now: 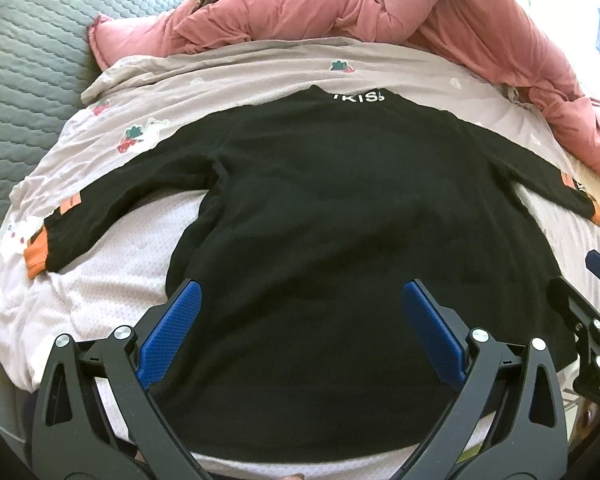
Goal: Fold small clothes
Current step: 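Move the right gripper toward the orange cuff of one sleeve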
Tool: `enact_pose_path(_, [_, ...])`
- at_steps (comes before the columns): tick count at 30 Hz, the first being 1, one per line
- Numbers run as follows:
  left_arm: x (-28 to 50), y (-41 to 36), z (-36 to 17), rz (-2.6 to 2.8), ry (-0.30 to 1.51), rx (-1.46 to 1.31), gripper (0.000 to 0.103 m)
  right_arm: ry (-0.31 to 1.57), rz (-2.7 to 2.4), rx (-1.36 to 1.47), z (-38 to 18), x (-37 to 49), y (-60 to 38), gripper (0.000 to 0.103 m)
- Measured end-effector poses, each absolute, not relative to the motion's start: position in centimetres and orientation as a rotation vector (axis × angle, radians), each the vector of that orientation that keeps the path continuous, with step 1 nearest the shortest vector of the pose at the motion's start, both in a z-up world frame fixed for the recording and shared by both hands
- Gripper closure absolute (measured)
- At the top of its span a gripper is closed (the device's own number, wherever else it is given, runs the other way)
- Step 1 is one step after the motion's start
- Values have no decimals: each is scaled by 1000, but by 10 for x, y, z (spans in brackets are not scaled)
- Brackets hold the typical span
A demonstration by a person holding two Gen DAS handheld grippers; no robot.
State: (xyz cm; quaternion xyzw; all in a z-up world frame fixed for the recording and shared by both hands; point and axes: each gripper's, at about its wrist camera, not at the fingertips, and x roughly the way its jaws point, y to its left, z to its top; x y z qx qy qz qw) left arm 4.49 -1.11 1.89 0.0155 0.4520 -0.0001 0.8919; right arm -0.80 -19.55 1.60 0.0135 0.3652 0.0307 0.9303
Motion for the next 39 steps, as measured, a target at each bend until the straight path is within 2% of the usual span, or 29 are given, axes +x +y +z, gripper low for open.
enact_pose_path(21, [102, -20, 25, -11, 963, 2, 8, 746, -19, 70, 18, 45, -245, 4])
enact_pose_path(39, [157, -40, 29, -51, 968, -30, 8, 735, -204, 165, 15, 80, -341, 4])
